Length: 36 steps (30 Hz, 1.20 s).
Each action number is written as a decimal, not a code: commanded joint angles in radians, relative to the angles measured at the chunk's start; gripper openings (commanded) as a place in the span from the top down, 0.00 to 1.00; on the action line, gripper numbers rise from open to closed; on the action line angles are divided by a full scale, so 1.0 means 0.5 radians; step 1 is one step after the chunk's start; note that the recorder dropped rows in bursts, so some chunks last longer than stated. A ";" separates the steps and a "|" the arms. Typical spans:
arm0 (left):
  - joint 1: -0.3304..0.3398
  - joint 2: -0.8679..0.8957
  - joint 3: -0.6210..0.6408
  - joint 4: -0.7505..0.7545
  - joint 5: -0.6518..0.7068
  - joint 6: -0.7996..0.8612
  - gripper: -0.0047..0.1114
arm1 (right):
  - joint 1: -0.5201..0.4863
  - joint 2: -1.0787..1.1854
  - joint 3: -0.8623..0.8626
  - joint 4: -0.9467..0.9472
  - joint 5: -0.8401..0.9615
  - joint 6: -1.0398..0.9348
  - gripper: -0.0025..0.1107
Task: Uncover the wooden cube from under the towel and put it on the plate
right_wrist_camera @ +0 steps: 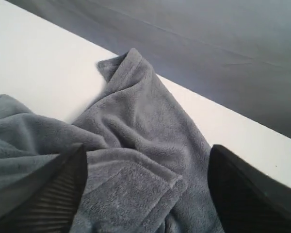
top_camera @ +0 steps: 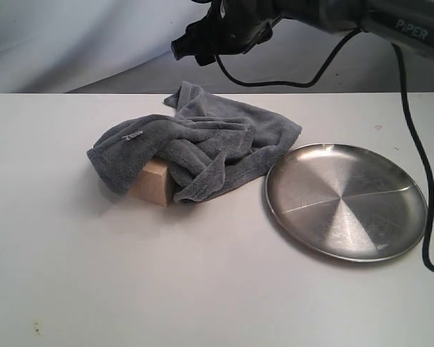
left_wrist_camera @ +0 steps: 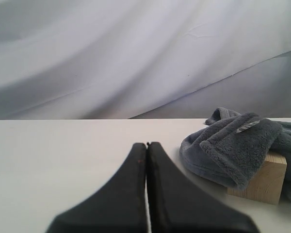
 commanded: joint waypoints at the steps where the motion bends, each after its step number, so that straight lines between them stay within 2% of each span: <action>1: 0.005 -0.008 0.009 0.003 -0.001 -0.005 0.96 | 0.125 -0.088 -0.014 0.039 0.084 -0.131 0.39; 7: 0.005 -0.008 0.009 0.003 -0.001 -0.005 0.96 | 0.281 -0.057 -0.014 0.377 0.167 -0.530 0.39; 10: 0.005 -0.008 0.009 0.003 -0.001 -0.005 0.96 | 0.362 0.023 -0.014 0.415 0.154 -0.657 0.39; 13: 0.005 -0.008 0.009 0.003 -0.001 -0.005 0.96 | 0.423 0.125 -0.014 0.354 0.130 -0.662 0.37; 17: 0.005 -0.008 0.009 0.003 -0.001 -0.005 0.96 | 0.462 0.261 -0.014 0.223 0.088 -0.574 0.28; 24: 0.005 -0.008 0.009 0.003 -0.001 -0.005 0.96 | 0.471 0.409 -0.014 0.109 -0.008 -0.366 0.29; 26: 0.005 -0.008 0.009 0.003 -0.001 -0.005 0.96 | 0.471 0.426 -0.014 0.034 -0.014 -0.277 0.35; 28: 0.005 -0.008 0.009 0.003 -0.001 -0.005 0.96 | 0.471 0.426 -0.014 -0.021 -0.014 -0.162 0.49; 33: 0.005 -0.008 0.009 0.003 -0.001 -0.005 0.96 | 0.471 0.357 -0.014 -0.021 -0.061 -0.150 0.94; 34: 0.005 -0.008 0.009 0.003 -0.001 -0.005 0.96 | 0.471 0.348 -0.014 -0.025 -0.067 -0.150 0.98; 36: 0.005 -0.008 0.009 0.003 -0.001 -0.005 0.96 | 0.467 0.307 -0.014 -0.034 -0.105 -0.154 0.98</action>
